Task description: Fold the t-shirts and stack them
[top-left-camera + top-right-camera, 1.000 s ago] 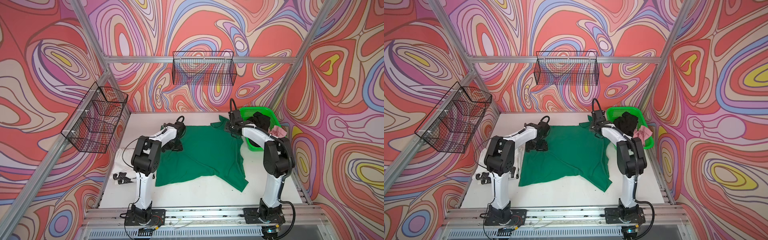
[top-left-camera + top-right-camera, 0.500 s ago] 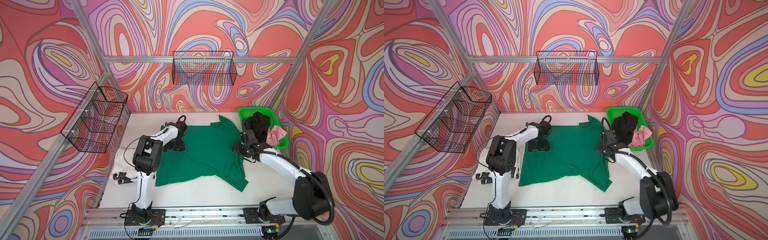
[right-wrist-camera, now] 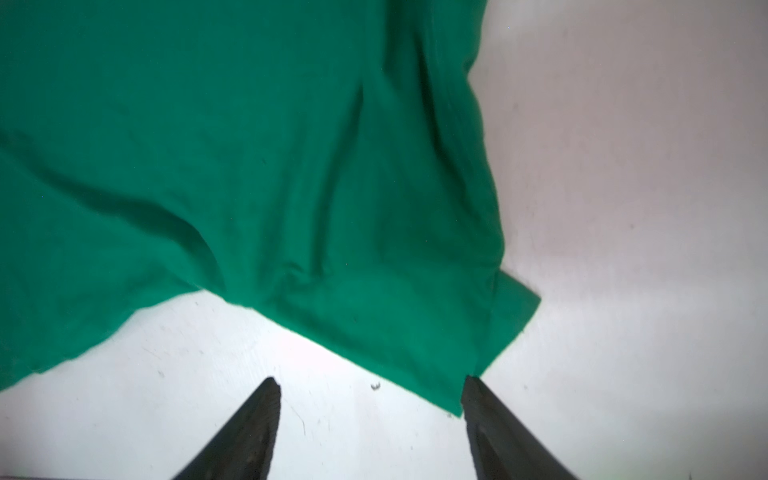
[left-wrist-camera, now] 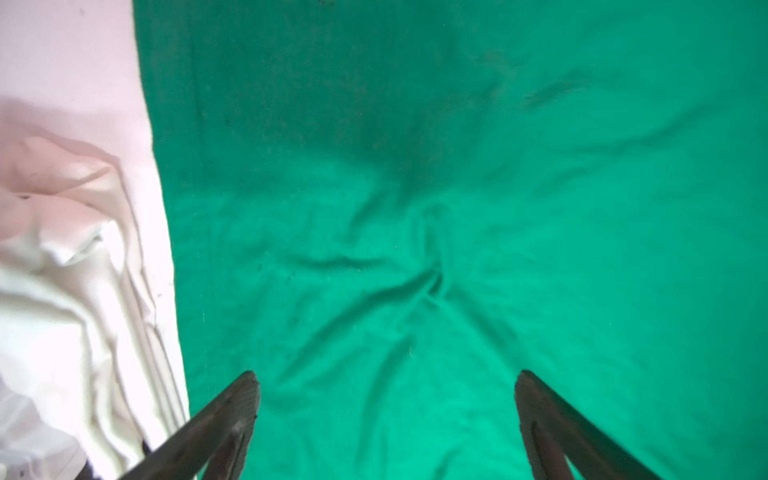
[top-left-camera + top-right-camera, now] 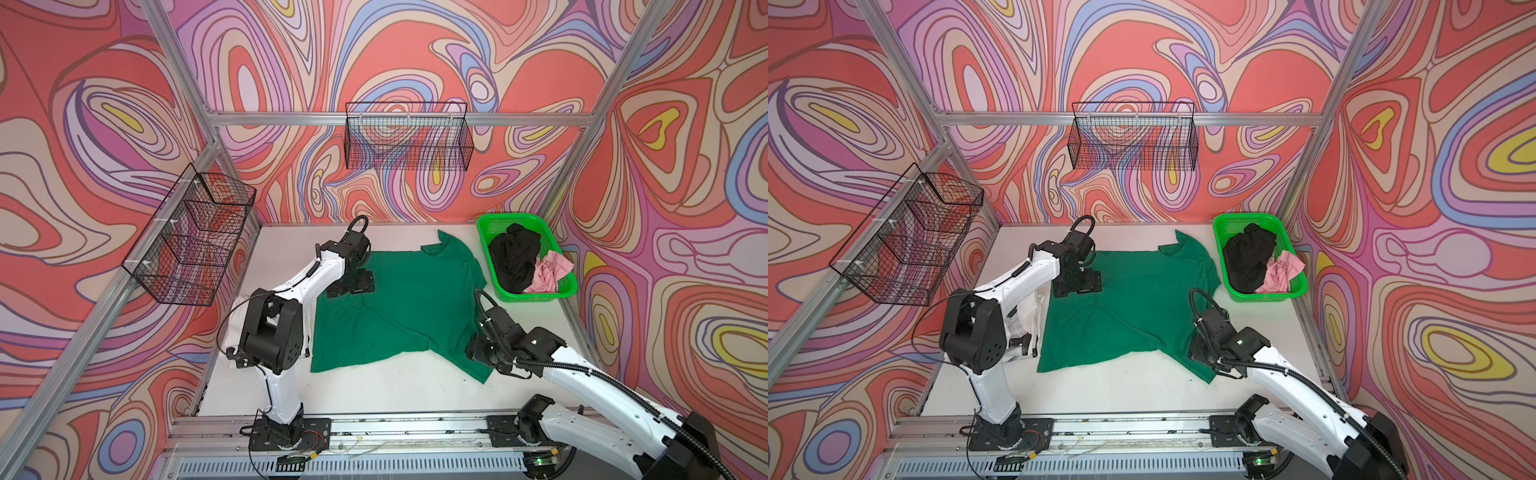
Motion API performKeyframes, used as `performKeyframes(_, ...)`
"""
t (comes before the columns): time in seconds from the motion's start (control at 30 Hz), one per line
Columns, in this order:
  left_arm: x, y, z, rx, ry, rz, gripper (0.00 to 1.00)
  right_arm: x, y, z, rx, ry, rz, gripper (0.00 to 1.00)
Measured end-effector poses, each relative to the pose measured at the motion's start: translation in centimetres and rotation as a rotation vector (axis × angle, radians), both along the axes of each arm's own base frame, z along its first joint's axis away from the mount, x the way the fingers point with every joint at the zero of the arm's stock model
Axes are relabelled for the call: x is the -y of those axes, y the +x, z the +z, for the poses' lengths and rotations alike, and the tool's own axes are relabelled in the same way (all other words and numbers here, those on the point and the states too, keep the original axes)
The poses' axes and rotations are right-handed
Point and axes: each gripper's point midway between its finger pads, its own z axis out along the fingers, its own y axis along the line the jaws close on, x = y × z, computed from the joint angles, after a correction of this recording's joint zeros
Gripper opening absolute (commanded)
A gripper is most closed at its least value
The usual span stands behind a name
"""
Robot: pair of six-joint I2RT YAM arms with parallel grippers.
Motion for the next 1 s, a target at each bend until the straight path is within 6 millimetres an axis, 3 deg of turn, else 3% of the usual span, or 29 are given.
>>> performKeyframes(0.27, -1.4, -3.9, -0.3, -0.019, 0.015, -0.028, 1.0, 1.0, -4.2, -3.2, -0.133, -0.069, -0.01, 0.67)
performKeyframes(0.4, -2.2, -5.1, -0.2, -0.013, 0.032, -0.034, 1.0, 0.7, -4.2, -4.1, -0.161, -0.095, -0.016, 0.57)
performKeyframes(0.67, -2.7, -5.3, -0.1, 0.002, 0.05, -0.036, 1.0, 0.3, -3.6, -6.0, -0.176, -0.143, -0.008, 0.48)
performKeyframes(0.87, -2.7, -5.2, -0.1, 0.006, 0.055, -0.038, 1.0, 0.7, -2.9, -6.2, -0.144, -0.179, -0.003, 0.27)
performKeyframes(1.0, -2.7, -5.1, -0.1, 0.008, 0.055, -0.041, 1.0, 0.8, -2.7, -6.5, -0.14, -0.197, 0.004, 0.04)
